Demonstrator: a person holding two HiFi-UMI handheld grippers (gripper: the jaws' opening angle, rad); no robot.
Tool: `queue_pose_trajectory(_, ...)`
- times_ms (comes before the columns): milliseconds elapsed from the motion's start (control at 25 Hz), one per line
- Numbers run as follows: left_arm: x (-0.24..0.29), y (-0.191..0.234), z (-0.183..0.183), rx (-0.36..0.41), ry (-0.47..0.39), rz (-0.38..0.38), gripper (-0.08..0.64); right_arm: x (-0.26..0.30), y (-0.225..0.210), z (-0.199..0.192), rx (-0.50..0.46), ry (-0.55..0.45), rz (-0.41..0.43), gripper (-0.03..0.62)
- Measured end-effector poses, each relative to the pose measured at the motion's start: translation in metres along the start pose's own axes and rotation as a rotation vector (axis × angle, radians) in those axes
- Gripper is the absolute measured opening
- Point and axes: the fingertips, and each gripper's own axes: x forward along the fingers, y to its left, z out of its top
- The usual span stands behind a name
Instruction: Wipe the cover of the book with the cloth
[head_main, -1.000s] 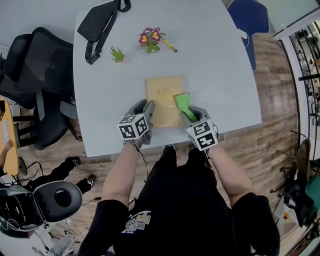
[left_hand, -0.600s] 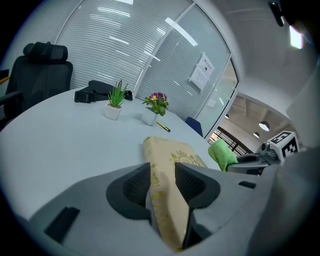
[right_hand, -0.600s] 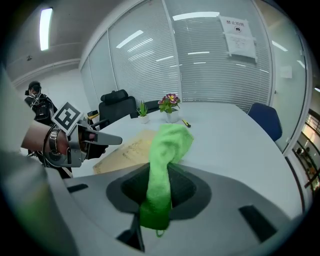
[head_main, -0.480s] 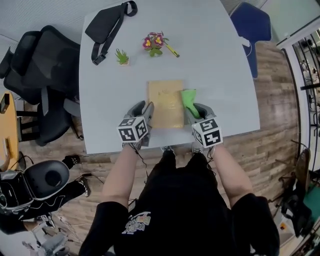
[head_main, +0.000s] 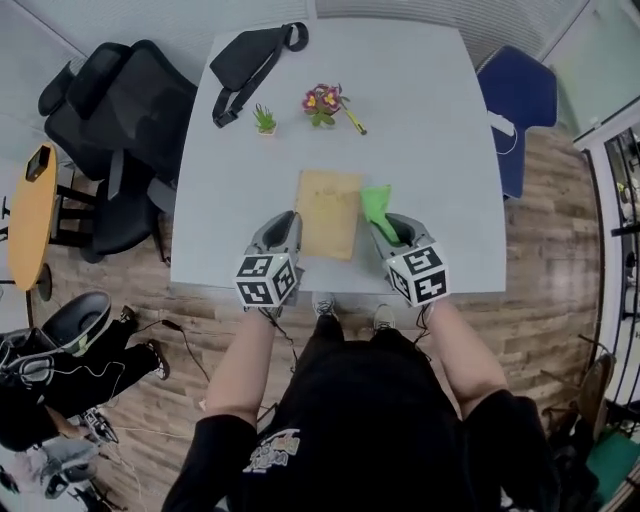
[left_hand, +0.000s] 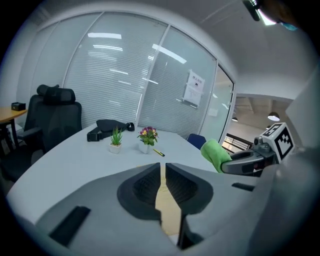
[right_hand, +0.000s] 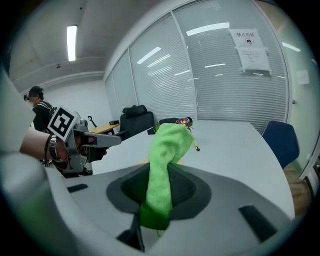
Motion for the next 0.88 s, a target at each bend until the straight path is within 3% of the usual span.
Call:
queue_pose_trajectory(120,-0.023,-0.021,0.009,0.009,-0.054,0.042,0.008,-0.017,0.001,0.016,-0.028,-0.042,0.061,0.1)
queue_pose_trajectory(480,-0.103,-0.087,0.014,0.044,-0.17,0.143,0.006,-0.073,0.028,0.035,-0.075,-0.129,0.237,0.1)
queue_pose_trajectory(880,-0.169,-0.104,-0.012,0.038,-0.183,0.159,0.006,-0.088,0.077,0.033,-0.085,-0.154,0.323,0.1)
